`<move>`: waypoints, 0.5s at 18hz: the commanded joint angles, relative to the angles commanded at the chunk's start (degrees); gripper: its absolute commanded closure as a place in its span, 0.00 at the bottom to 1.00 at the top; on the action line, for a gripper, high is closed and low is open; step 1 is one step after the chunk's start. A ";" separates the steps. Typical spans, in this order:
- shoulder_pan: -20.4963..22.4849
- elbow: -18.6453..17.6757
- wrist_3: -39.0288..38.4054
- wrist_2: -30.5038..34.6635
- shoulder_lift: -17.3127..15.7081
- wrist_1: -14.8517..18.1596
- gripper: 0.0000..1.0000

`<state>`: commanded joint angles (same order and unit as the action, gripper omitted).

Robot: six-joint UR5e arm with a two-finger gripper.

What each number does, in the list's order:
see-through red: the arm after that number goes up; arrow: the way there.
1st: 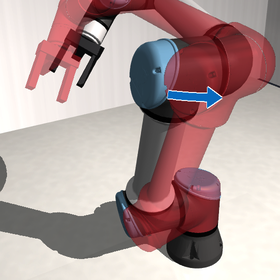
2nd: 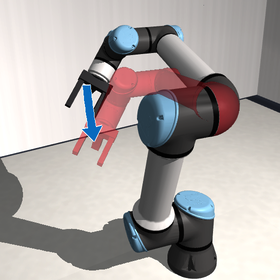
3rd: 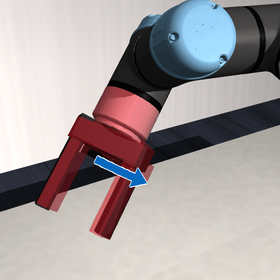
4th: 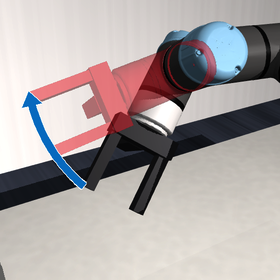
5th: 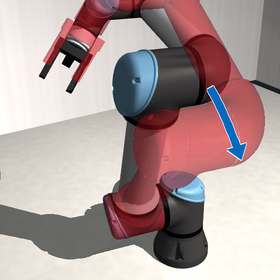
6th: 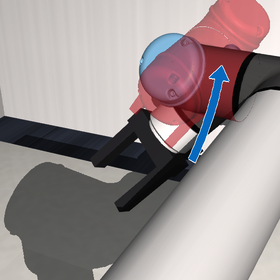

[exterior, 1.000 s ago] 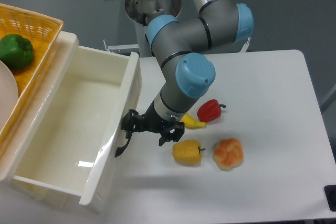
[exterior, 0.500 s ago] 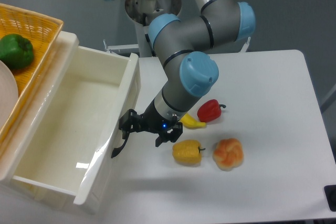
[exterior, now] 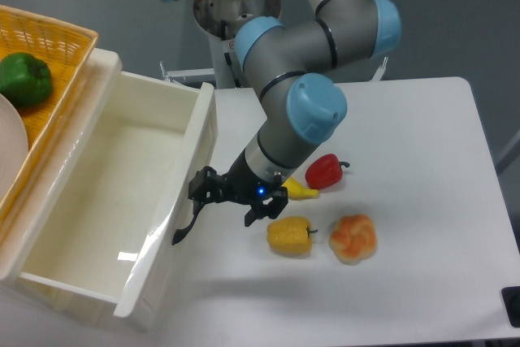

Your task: Slide the top white drawer open

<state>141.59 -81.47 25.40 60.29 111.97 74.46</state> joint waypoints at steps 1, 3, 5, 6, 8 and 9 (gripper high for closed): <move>0.62 -0.09 0.35 0.35 0.09 -2.10 0.00; 2.11 -0.53 2.97 1.75 0.35 -4.84 0.00; 3.78 -0.53 7.80 3.07 0.70 -5.02 0.00; 4.48 -0.53 10.78 3.69 0.97 -5.11 0.00; 5.71 -0.53 16.41 6.49 1.23 -5.37 0.00; 6.33 -0.61 19.39 8.16 1.67 -5.81 0.00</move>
<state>147.91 -82.09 44.79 68.45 113.64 68.65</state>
